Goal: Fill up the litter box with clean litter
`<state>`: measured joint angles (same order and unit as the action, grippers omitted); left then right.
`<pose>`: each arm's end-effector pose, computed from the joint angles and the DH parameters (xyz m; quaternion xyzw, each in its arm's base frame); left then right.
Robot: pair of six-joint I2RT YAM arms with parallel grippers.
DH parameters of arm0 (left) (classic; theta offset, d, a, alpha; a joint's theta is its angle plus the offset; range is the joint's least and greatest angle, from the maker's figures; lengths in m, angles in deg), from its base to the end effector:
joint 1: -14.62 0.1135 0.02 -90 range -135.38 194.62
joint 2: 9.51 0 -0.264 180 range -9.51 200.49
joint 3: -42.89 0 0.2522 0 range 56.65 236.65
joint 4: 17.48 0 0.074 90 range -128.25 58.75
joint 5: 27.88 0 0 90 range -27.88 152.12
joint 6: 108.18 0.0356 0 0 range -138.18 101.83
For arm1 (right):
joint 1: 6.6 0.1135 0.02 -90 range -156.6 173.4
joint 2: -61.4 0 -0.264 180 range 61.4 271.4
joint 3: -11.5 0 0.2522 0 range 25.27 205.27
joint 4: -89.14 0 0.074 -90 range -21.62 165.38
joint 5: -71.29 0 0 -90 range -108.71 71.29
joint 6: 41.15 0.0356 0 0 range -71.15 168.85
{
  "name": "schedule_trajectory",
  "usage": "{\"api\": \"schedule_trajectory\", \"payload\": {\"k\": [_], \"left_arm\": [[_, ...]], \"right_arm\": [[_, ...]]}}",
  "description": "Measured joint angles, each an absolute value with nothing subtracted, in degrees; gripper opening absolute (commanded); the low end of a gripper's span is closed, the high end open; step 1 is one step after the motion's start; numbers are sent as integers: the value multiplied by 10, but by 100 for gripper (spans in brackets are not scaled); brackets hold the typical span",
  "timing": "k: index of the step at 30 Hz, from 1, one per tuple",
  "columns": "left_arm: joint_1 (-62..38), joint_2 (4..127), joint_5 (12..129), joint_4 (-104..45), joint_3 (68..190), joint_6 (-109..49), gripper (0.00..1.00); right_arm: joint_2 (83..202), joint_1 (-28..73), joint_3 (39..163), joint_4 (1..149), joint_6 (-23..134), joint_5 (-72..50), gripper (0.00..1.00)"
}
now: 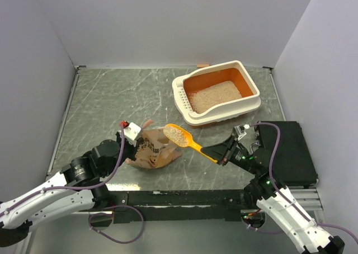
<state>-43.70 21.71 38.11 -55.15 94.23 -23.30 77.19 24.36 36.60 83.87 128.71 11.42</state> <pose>0.0820 -0.1052 0.3050 0.2434 0.7606 -0.1612 0.5799 0.0932 0.0767 0.2335 0.0994 0.6780 0.6822 0.2552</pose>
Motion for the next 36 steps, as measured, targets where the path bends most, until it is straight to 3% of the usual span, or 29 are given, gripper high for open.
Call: {"api": "schedule_trajectory", "payload": {"k": [14, 28, 36], "left_arm": [[-437, 229, 348, -549, 944, -249, 1], [-437, 219, 356, -564, 950, -251, 1], [-437, 198, 360, -581, 950, -254, 1]], "right_arm": [[844, 244, 383, 863, 1287, -19, 0], [1059, 214, 386, 1048, 1248, -187, 0], [1196, 193, 496, 1064, 1172, -237, 0]]}}
